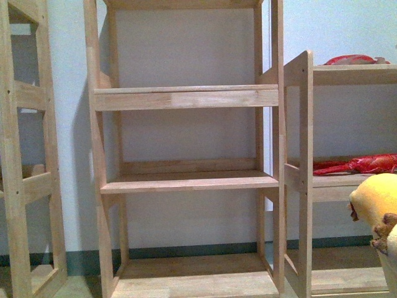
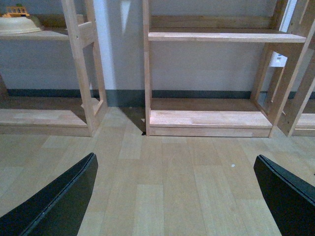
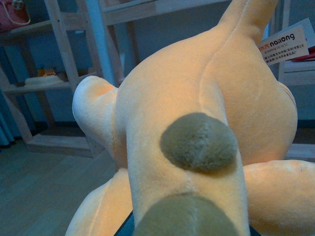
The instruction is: Put away toys
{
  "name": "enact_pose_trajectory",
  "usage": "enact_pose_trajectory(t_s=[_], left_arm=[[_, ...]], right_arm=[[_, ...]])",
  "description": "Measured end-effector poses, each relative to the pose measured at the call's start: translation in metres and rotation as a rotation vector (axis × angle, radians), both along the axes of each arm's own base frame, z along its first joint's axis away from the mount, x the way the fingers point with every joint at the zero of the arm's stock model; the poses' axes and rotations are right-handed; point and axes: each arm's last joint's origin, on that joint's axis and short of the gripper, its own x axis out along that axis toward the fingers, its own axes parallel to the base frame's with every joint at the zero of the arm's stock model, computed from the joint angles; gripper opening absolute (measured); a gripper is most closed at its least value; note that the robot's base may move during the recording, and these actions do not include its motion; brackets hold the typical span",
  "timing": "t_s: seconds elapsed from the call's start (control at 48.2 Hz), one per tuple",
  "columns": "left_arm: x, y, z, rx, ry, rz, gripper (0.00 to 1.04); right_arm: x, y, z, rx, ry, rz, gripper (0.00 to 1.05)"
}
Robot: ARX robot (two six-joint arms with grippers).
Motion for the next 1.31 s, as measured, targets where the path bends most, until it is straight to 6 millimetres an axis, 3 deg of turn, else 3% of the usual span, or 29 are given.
enact_pose_trajectory(t_s=[1.308], left_arm=[[0.0000,0.0001,0.0000,0.000,0.000,0.001,0.99]], right_arm=[[0.0000,0.0001,0.0000,0.000,0.000,0.003,0.09]])
